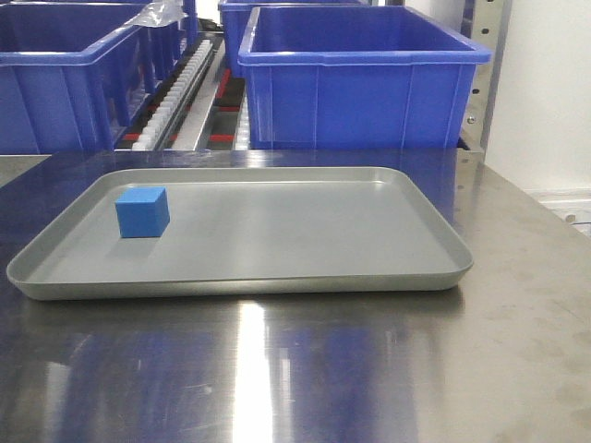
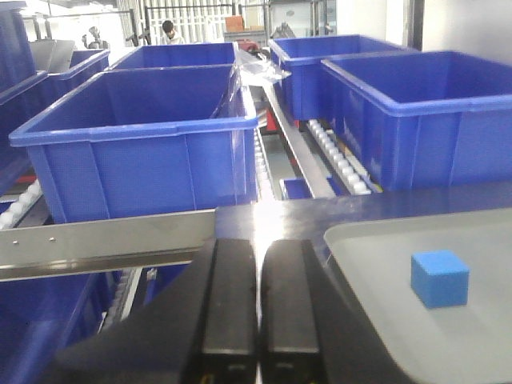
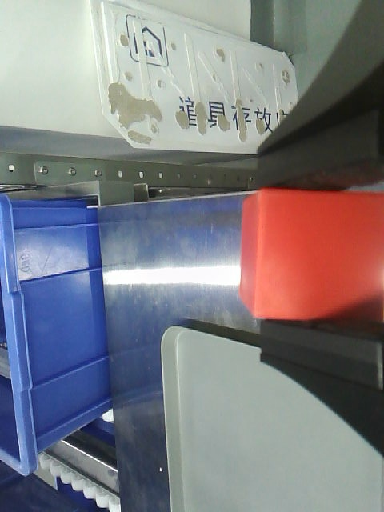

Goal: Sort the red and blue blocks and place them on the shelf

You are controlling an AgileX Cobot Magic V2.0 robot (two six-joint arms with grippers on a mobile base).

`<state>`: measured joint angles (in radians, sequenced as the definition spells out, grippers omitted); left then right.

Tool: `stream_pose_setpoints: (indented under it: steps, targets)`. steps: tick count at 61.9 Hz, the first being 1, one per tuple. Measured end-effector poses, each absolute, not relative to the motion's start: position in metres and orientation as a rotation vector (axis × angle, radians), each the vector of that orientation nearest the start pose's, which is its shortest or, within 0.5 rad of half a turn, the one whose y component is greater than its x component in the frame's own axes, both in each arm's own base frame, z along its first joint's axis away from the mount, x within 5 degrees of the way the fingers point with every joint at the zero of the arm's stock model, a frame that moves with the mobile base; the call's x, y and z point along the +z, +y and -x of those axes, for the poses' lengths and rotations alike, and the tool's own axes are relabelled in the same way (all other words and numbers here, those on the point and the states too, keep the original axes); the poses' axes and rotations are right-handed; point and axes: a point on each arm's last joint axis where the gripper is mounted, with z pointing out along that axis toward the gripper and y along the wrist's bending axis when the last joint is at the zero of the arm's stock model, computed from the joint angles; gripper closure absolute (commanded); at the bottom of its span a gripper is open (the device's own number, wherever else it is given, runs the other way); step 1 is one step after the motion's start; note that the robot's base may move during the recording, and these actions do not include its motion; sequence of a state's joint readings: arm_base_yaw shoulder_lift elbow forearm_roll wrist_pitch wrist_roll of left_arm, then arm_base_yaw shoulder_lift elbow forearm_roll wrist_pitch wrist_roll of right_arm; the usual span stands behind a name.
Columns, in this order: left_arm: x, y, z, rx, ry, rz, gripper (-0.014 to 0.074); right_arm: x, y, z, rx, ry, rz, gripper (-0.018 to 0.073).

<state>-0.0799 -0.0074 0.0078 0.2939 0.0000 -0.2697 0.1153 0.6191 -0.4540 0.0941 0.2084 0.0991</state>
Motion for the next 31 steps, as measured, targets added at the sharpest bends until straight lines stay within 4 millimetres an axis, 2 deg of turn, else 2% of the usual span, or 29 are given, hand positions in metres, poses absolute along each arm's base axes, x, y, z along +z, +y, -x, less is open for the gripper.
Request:
stream_pose_setpoints:
  steps: [8,14,22,31]
  targets:
    - [0.209,-0.002,-0.056,-0.028,1.550,-0.060,0.0472,0.295,0.017,-0.130,0.231,1.862,-0.057,0.0508]
    - [0.227,0.000,-0.056,-0.015,1.604,-0.035,0.0472,0.295,0.017,-0.130,0.231,1.862,-0.057,0.0508]
    - [0.282,0.002,-0.062,0.003,1.635,-0.007,0.0472,0.295,0.017,-0.130,0.231,1.862,-0.057,0.0508]
    - [0.335,0.003,-0.087,0.028,1.742,0.023,0.0472,0.295,0.017,-0.130,0.231,1.861,-0.057,0.0508]
